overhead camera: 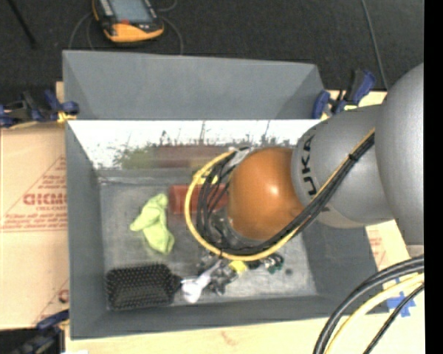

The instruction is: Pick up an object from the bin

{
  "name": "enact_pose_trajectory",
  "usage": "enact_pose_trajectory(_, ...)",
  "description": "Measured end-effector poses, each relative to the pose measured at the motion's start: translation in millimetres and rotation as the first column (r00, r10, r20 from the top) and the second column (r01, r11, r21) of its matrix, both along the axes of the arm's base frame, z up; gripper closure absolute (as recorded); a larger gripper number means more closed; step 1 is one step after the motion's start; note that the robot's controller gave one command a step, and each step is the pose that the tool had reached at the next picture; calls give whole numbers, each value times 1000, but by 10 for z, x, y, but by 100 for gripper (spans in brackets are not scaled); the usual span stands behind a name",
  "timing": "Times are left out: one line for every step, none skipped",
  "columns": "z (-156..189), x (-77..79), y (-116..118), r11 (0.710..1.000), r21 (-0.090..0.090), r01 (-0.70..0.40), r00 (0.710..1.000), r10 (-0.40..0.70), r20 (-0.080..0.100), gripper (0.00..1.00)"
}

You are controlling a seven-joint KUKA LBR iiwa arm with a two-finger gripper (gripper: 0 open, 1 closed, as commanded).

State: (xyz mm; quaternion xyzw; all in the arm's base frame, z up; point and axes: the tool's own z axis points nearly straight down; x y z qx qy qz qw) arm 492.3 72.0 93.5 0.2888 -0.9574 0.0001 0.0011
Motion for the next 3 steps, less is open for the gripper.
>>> enact_pose_trajectory(225,-1,1,1000,1,2,1000,-2,0,100)
enact_pose_trajectory(402,15,3,1000,1,1,1000,-1,6,100)
enact_pose_trajectory(548,11,1,1000,1,2,1000,-2,4,100)
